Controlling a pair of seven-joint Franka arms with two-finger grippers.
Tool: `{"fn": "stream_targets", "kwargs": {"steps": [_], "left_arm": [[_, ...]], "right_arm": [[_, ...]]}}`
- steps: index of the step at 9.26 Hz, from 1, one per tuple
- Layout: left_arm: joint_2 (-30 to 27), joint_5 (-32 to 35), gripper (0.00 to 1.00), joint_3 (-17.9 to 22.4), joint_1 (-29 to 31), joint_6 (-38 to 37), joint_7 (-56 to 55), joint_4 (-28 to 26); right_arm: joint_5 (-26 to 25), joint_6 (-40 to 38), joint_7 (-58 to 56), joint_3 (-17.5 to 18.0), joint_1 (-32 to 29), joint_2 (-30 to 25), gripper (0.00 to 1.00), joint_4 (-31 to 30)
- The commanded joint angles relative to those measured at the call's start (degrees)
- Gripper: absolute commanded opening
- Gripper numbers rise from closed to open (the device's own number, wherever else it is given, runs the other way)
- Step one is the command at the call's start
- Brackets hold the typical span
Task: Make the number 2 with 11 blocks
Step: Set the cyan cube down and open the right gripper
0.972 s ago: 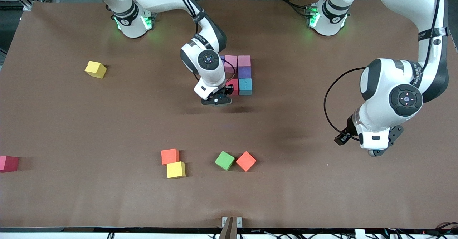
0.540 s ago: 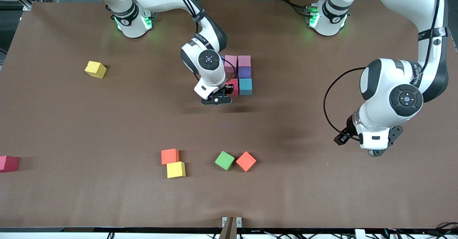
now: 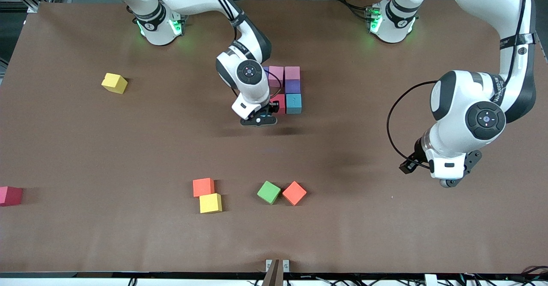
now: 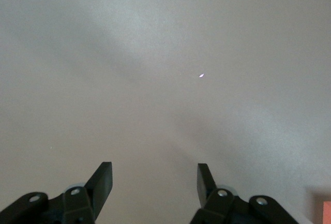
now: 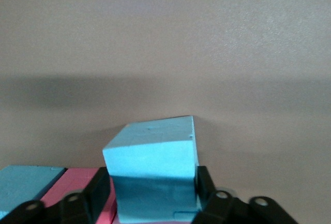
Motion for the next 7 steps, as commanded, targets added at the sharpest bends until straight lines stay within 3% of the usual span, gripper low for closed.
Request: {"fn": "stream_targets", "kwargs": {"steps": [1,7], "left_arm": [[0.5,-1.0,0.74,0.2,-0.3,-0.3,-0.3,1.1],[0.5,-1.0,0.74,0.2,-0.4,-0.3,-0.5,1.1]], "right_arm": [[0.9,-0.7,-0.5,1.0,-1.1,0.3,0.94,1.1],[2.9,0.9,-0.5,1.0,-0.9,1.2,0.93,1.6]]}}
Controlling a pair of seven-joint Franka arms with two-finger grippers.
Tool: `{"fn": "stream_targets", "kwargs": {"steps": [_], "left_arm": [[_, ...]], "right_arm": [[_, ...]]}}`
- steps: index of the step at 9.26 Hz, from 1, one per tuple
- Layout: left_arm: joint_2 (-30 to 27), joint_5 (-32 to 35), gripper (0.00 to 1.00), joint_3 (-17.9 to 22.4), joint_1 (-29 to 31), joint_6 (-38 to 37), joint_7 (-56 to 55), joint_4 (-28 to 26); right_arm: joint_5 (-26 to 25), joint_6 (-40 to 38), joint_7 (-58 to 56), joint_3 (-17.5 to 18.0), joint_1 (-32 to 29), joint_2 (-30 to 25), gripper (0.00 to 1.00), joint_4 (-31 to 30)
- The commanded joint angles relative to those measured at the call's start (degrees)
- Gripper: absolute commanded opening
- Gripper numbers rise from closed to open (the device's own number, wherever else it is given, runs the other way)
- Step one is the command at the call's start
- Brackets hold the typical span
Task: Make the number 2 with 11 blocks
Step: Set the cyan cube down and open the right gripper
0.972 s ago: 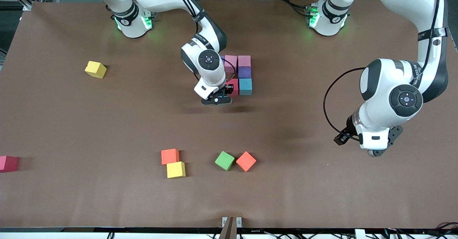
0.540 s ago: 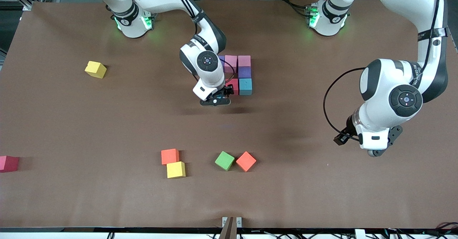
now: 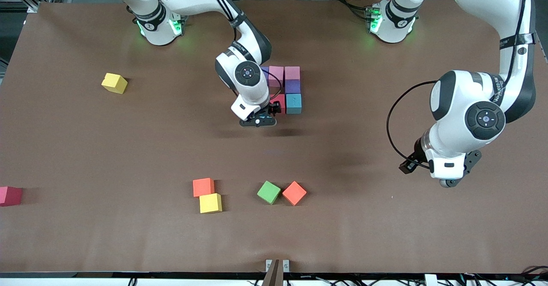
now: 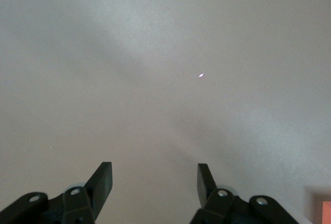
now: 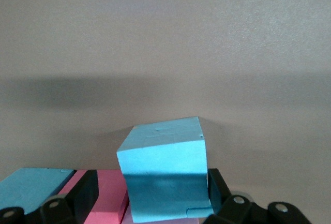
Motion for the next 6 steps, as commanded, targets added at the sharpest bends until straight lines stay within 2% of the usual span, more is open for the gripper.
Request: {"fn": "stream_targets", "kwargs": {"steps": [1,6], "left_arm": [[0.4,-1.0,0.74,0.2,-0.4,-0.3,-0.3,1.0],[0.7,-1.0,0.74,0.2,-0.3,-0.3,-0.2,1.0]], "right_arm": [[1.0,0.9,-0.5,0.9,-0.7,1.2,0.93,1.0],[1.0,1.6,-1.0,1.0,-0.3,1.1,0.91,0.9]]}}
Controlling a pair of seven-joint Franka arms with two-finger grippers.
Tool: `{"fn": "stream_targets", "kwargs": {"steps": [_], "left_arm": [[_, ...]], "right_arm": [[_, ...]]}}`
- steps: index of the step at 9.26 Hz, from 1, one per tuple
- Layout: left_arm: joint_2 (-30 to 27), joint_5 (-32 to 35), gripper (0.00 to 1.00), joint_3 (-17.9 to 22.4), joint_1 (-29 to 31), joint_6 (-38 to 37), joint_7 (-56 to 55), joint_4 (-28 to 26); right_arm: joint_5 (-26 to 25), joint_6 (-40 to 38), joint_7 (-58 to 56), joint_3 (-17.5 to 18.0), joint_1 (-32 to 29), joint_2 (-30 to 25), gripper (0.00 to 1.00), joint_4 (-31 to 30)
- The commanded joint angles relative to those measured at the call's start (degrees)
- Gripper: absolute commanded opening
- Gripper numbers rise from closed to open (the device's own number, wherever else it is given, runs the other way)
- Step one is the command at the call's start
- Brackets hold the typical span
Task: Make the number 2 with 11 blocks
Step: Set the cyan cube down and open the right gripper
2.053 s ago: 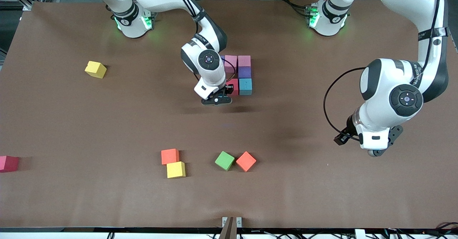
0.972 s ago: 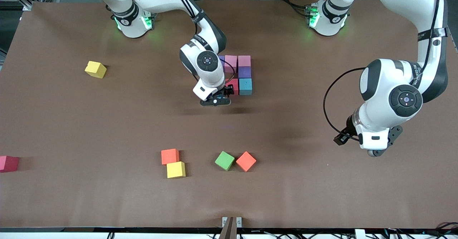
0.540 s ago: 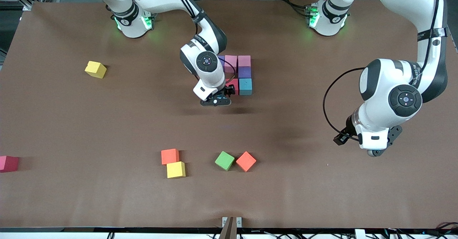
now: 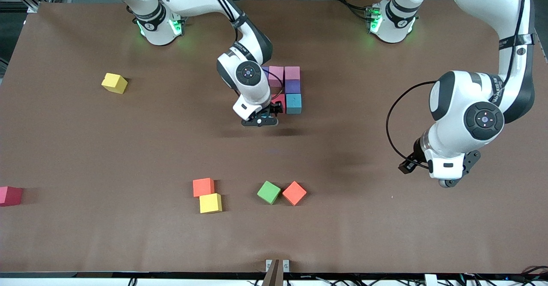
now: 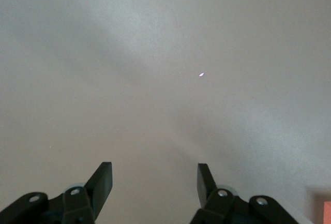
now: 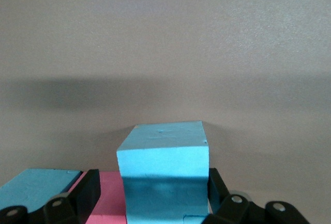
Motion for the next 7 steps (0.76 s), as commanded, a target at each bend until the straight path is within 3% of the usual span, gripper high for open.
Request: {"fn": "stream_targets", "kwargs": {"steps": [1,7], "left_arm": [[0.5,-1.0,0.74,0.2,-0.2,-0.3,-0.2,1.0],[0.6,-1.0,0.74,0.2,-0.3,-0.3,-0.2,1.0]], "right_arm": [[0.8,-0.1,-1.5,0.6,-0.4,0.5,0.91,1.0],[0.7,-2.8,-4.4,0.4,-1.1,-0.8,0.91,1.9]]}}
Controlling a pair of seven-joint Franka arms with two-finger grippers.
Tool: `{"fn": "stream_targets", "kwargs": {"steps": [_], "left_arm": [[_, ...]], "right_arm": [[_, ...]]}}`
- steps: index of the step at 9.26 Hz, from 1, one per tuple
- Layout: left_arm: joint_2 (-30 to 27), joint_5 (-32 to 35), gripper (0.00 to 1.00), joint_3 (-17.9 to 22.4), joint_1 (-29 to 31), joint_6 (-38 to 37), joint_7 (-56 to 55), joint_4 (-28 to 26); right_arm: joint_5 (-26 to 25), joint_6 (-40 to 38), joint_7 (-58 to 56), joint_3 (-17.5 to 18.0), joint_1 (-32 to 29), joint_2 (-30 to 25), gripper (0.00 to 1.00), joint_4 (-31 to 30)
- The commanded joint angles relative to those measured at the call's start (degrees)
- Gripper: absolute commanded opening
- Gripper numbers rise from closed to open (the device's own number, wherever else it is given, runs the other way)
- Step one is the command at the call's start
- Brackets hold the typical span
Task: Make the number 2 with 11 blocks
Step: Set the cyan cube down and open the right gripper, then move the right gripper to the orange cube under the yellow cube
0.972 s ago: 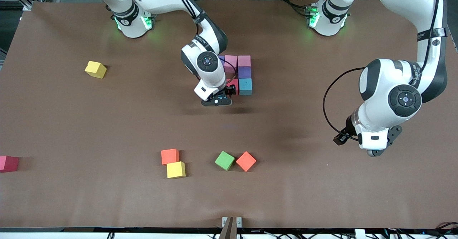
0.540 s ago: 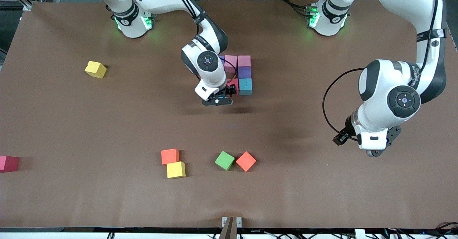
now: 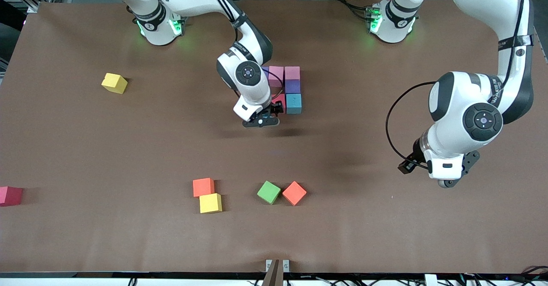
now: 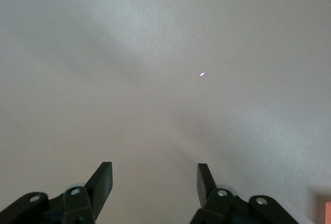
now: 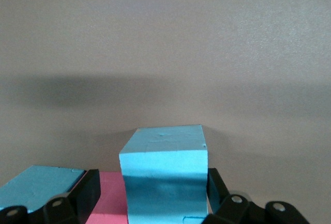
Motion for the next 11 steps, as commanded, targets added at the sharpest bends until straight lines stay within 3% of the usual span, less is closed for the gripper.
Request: {"fn": "stream_targets", "kwargs": {"steps": [1,6,7,11], "left_arm": [[0.4,-1.0,0.74,0.2,-0.3,-0.3,-0.3,1.0],[0.4,-1.0,0.74,0.2,-0.3,-0.3,-0.3,1.0],[0.4,-1.0,0.74,0.2,-0.3,-0.3,-0.3,1.0],[0.4,-1.1,0.74,0.2,-0.3,-0.3,-0.4,1.0]], "right_arm": [[0.7,-4.8,-1.6,0.4,-1.1,-1.1,0.91,2.4],[0.0,-10.6,-5.2,-2.2,-2.1,-1.9,0.92,7.6],[0.5,-10.7,-11.6,-5.1,-2.5,-1.7,0.91,9.0],[0.5,-13.1,-19.3,-12.0,-6.2,-1.3,0.87,13.3]]}}
